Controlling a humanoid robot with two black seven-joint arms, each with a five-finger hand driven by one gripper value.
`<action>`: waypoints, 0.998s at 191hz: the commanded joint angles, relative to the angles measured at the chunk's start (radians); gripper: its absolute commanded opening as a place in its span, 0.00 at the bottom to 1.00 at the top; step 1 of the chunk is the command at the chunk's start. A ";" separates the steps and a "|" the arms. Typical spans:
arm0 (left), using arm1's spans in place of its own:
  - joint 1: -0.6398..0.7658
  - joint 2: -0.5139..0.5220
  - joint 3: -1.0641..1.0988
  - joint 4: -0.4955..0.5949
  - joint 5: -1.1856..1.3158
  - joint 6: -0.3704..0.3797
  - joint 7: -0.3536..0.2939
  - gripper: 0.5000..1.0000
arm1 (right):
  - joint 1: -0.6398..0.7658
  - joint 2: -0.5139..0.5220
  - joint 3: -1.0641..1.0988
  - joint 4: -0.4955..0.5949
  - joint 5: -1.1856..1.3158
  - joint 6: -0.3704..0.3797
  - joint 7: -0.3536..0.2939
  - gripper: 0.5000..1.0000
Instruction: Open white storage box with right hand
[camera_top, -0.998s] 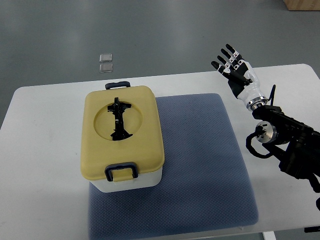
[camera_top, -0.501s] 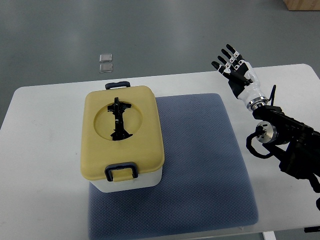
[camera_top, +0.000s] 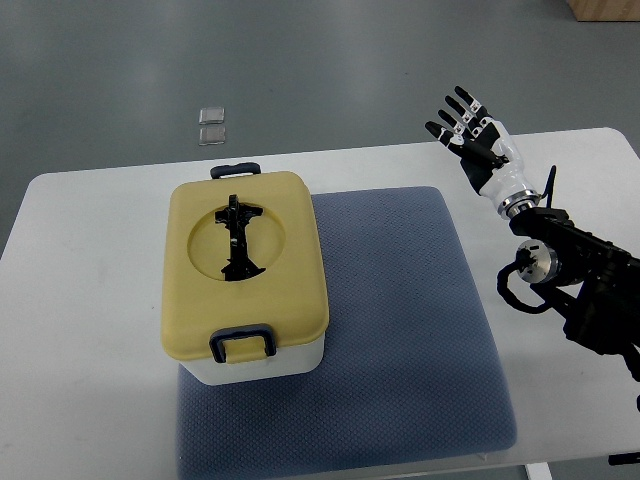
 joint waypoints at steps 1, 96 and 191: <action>0.000 0.000 0.000 0.001 0.000 0.000 0.000 1.00 | 0.017 -0.006 -0.010 0.002 -0.005 0.000 0.000 0.86; 0.000 0.000 0.000 0.001 0.000 0.000 0.000 1.00 | 0.398 -0.230 -0.451 0.158 -0.238 0.008 0.014 0.86; 0.000 0.000 0.000 0.001 0.000 0.000 0.000 1.00 | 0.947 -0.128 -0.732 0.341 -0.976 0.157 0.029 0.86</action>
